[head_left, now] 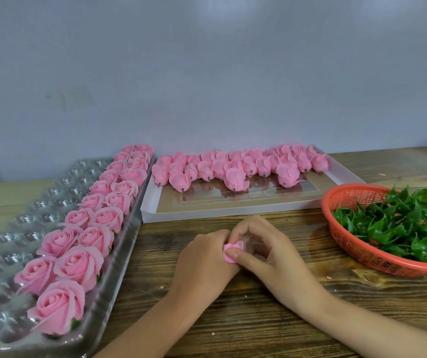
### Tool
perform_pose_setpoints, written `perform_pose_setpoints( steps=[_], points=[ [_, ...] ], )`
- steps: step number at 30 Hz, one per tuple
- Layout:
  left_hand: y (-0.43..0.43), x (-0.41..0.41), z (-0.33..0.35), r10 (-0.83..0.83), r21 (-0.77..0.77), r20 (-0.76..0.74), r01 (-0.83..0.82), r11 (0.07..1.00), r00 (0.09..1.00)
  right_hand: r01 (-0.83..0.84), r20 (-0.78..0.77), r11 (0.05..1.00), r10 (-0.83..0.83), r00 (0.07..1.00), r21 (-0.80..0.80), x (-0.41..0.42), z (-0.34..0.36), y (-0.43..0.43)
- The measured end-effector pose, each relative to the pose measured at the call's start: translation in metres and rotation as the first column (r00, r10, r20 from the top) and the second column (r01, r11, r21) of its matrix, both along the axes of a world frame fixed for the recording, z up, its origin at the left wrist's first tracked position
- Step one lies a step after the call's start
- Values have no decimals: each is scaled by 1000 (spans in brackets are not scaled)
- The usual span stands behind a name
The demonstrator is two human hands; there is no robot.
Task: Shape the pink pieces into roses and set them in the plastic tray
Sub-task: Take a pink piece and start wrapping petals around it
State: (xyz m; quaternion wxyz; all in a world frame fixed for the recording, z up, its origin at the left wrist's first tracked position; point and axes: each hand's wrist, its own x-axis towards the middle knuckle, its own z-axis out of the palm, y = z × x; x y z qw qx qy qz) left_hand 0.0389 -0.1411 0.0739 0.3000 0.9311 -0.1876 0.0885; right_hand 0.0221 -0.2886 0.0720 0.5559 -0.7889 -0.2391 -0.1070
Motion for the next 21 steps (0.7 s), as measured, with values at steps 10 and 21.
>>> perform_pose_setpoints(
  steps=[10,21],
  points=[
    [1,-4,-2,-2,22,83,0,1000,997,2,-62,998,3,998,68,2,-3,0],
    [0,-1,0,2,-21,-5,-2,1000,1000,-18,7,999,18,1000,36,0,0,1]
  ],
)
